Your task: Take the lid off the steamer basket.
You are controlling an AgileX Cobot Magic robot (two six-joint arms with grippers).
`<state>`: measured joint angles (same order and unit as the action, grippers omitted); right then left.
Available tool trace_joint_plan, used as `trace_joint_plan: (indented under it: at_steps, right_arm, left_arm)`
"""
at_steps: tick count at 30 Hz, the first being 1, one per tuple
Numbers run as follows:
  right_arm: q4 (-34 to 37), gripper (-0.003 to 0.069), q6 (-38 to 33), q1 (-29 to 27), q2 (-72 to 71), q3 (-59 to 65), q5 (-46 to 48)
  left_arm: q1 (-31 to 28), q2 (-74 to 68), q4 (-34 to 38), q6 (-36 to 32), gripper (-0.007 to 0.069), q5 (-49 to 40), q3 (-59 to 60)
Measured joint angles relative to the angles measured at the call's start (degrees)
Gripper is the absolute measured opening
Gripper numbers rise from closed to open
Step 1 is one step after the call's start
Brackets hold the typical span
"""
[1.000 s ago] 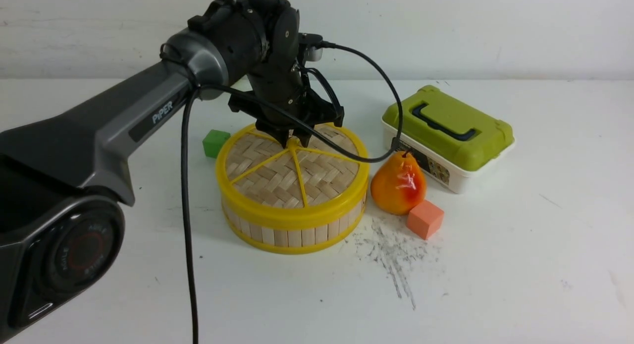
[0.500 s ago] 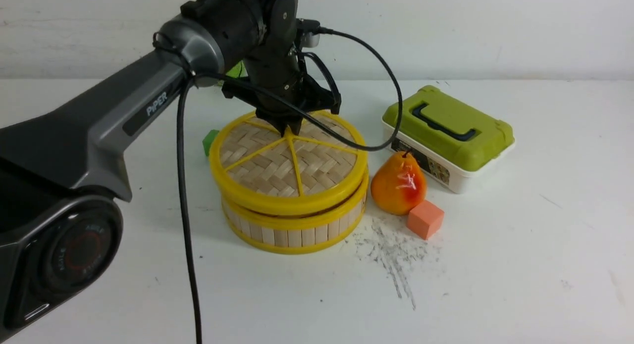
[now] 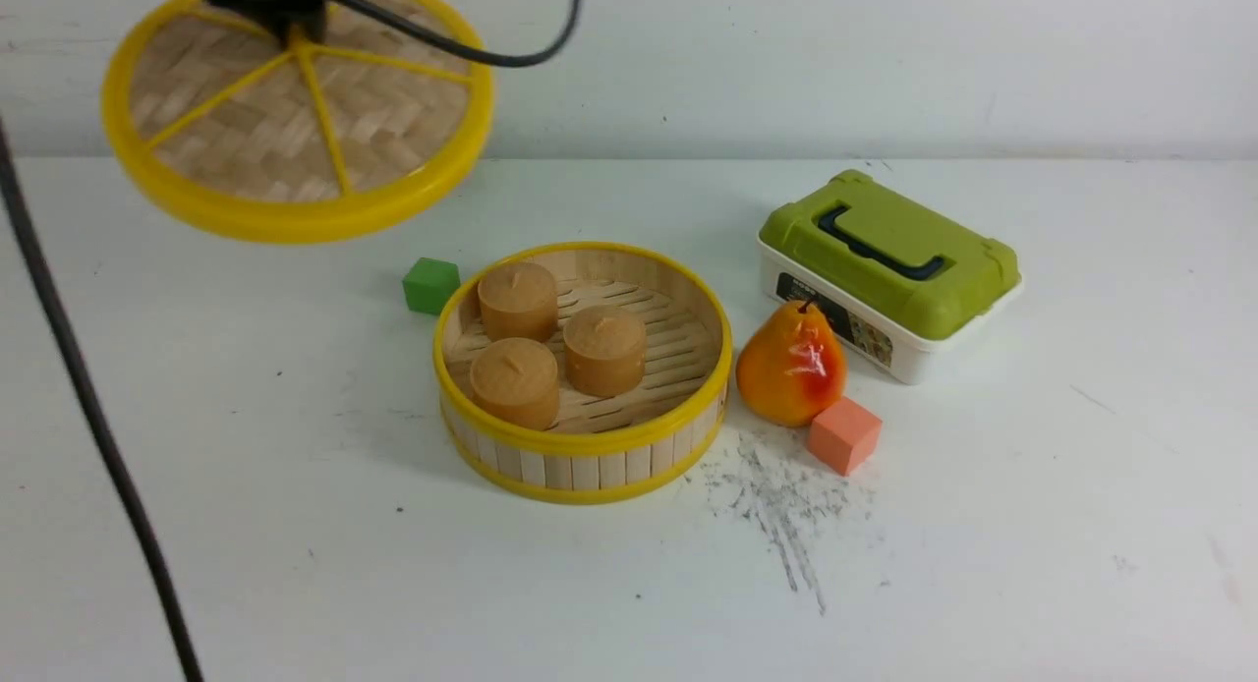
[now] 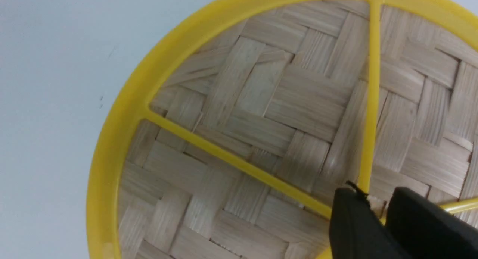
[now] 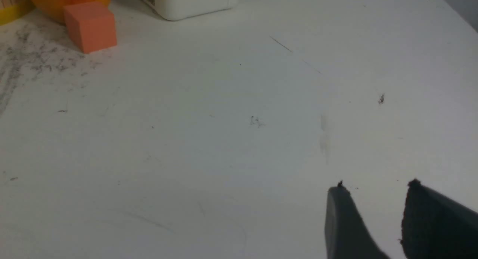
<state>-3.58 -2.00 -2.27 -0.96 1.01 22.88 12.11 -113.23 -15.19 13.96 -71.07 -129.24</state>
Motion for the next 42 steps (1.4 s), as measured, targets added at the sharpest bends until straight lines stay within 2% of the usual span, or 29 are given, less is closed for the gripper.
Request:
trace_joint_plan:
  at_steps: [2, 3, 4, 8, 13, 19, 23, 25, 26, 27, 30, 32, 38, 42]
  right_arm:
    - [0.0, 0.024, 0.0, 0.0, 0.0, 0.0, 0.0]
    - [0.0, 0.024, 0.0, 0.0, 0.0, 0.0, 0.0]
    - [0.0, 0.024, 0.0, 0.0, 0.0, 0.0, 0.0]
    - [0.0, 0.024, 0.0, 0.0, 0.0, 0.0, 0.0]
    - [0.0, 0.024, 0.0, 0.0, 0.0, 0.0, 0.0]
    - [0.0, 0.024, 0.0, 0.0, 0.0, 0.0, 0.0]
    - [0.0, 0.024, 0.0, 0.0, 0.0, 0.0, 0.0]
    - [0.0, 0.024, 0.0, 0.0, 0.0, 0.0, 0.0]
    - [0.0, 0.024, 0.0, 0.0, 0.0, 0.0, 0.0]
    - [0.0, 0.024, 0.0, 0.0, 0.0, 0.0, 0.0]
    - [0.0, 0.024, 0.0, 0.0, 0.0, 0.0, 0.0]
    - [0.0, 0.024, 0.0, 0.0, 0.0, 0.0, 0.0]
    - [0.0, 0.024, 0.0, 0.0, 0.0, 0.0, 0.0]
    - [0.0, 0.024, 0.0, 0.0, 0.0, 0.0, 0.0]
  left_arm:
    - [-4.3, 0.0, 2.8, -1.1, 0.0097, 0.0, 5.5]
    - [-4.6, 0.0, 3.1, -1.1, 0.0097, 0.0, 6.1]
    - [-7.0, -0.1, 4.8, -1.7, 0.0097, 0.5, 11.4]
    - [-10.8, -0.5, 6.6, -0.6, 0.0097, 8.1, 24.3]
    - [-11.7, -1.0, 6.8, 2.7, 0.0097, 19.8, 35.0]
    - [-10.8, -2.9, 7.9, 3.3, 0.0101, 24.6, 37.8]
    - [-10.7, -3.4, 8.8, 3.6, 0.0171, 25.2, 37.8]
    - [-10.7, -2.6, 9.8, 3.7, 0.0239, 25.2, 37.8]
    - [-10.7, -2.5, 9.9, 3.7, 0.0245, 25.2, 37.8]
    - [-10.7, -0.6, 10.5, 3.4, 0.0291, 25.1, 37.9]
    - [-10.7, 4.6, 11.2, 1.8, 0.0304, 24.8, 38.0]
    - [-10.6, 8.6, 11.7, 0.6, 0.0285, 24.7, 38.1]
    - [-10.6, 34.4, 12.8, -4.5, 0.009, 26.0, 40.0]
    - [-10.6, 52.0, 12.9, -5.2, -0.0004, 34.7, 48.2]
